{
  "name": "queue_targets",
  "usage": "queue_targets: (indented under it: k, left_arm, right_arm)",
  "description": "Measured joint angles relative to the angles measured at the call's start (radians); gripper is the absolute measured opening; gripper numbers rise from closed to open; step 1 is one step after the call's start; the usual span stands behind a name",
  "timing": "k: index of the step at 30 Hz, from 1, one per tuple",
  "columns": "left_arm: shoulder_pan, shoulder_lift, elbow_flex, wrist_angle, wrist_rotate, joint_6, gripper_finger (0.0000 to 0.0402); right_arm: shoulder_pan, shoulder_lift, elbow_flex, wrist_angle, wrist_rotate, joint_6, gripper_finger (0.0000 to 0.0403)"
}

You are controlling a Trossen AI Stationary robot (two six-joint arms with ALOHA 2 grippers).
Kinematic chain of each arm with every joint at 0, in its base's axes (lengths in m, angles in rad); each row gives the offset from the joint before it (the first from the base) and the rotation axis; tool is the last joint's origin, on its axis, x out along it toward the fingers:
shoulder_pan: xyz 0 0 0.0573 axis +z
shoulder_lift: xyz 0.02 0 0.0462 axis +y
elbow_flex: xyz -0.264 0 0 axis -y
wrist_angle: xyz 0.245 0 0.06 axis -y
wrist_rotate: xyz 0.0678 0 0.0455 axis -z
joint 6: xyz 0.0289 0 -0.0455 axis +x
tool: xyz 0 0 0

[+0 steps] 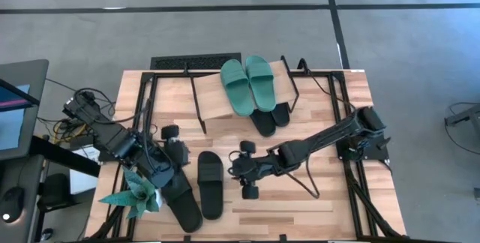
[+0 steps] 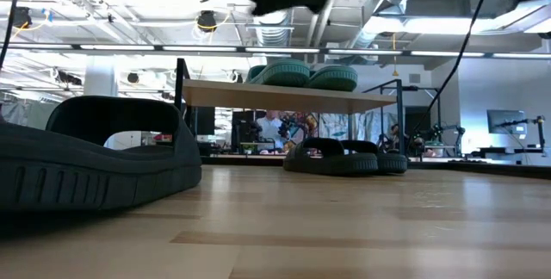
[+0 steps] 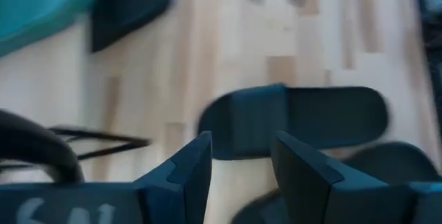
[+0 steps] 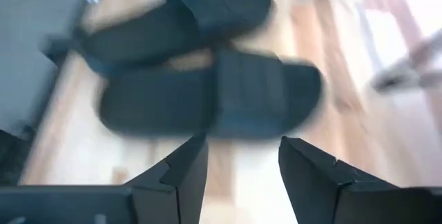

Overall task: Pick and place slides into the shelf
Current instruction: Put the black slide under the shelf

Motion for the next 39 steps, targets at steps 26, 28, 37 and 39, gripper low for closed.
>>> queue_targets:
  k: [26,28,37,39]
  left_arm:
    - [0.062,0.460,0.000,0.204,0.141,0.129,0.0139]
    - [0.062,0.460,0.000,0.205,0.129,0.129,0.0139]
    - [0.071,0.478,0.000,0.228,0.133,0.165,0.0139]
    - [0.070,0.492,0.001,0.230,0.146,0.179,0.0139]
  right_arm:
    - [0.385,-0.427,-0.001,-0.912,0.599,0.723,0.0162]
    - [0.407,-0.427,-0.001,-0.946,0.611,0.761,0.0162]
    - [0.443,-0.423,-0.002,-1.007,0.645,0.849,0.0155]
    - [0.443,-0.423,-0.002,-1.012,0.655,0.849,0.0154]
